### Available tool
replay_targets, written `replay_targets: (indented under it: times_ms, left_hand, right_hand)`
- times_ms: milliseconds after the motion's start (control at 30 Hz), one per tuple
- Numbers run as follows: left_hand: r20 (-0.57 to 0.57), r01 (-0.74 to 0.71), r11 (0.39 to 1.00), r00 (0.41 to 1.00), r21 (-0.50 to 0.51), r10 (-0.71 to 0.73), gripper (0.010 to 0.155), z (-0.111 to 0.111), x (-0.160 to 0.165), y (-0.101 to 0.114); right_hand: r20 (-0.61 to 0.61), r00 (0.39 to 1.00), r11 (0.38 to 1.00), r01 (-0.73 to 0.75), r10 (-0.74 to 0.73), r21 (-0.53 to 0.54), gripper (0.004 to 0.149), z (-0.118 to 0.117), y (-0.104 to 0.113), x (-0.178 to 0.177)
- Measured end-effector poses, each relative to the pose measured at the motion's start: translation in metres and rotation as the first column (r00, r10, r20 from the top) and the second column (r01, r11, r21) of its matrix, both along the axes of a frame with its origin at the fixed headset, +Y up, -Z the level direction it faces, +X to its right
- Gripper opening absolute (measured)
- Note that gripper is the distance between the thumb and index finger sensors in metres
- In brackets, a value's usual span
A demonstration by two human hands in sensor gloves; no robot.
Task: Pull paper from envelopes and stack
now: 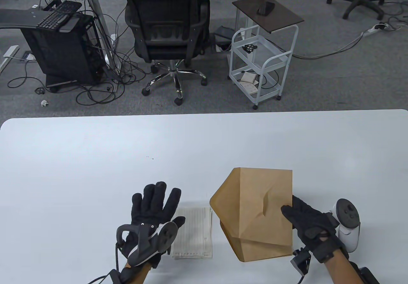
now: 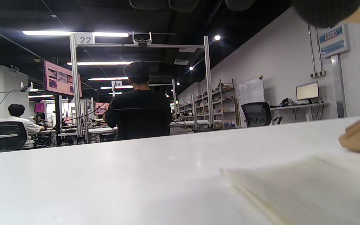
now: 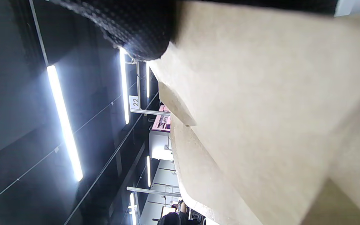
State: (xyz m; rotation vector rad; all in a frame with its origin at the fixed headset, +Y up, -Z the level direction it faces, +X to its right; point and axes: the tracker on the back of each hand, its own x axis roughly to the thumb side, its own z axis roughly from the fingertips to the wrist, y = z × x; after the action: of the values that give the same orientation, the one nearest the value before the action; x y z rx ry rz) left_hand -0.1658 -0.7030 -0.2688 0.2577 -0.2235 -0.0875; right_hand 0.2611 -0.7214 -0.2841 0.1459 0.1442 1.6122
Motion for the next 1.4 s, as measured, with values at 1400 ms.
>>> replay_targets:
  times_ms: [1400]
  left_hand:
    - [-0.017, -0.026, 0.997, 1.0, -0.075, 0.024, 0.076, 0.007, -0.002, -0.012]
  right_hand:
    - [0.04, 0.179, 0.179, -0.984, 0.983, 0.012, 0.071, -0.008, -0.03, -0.057]
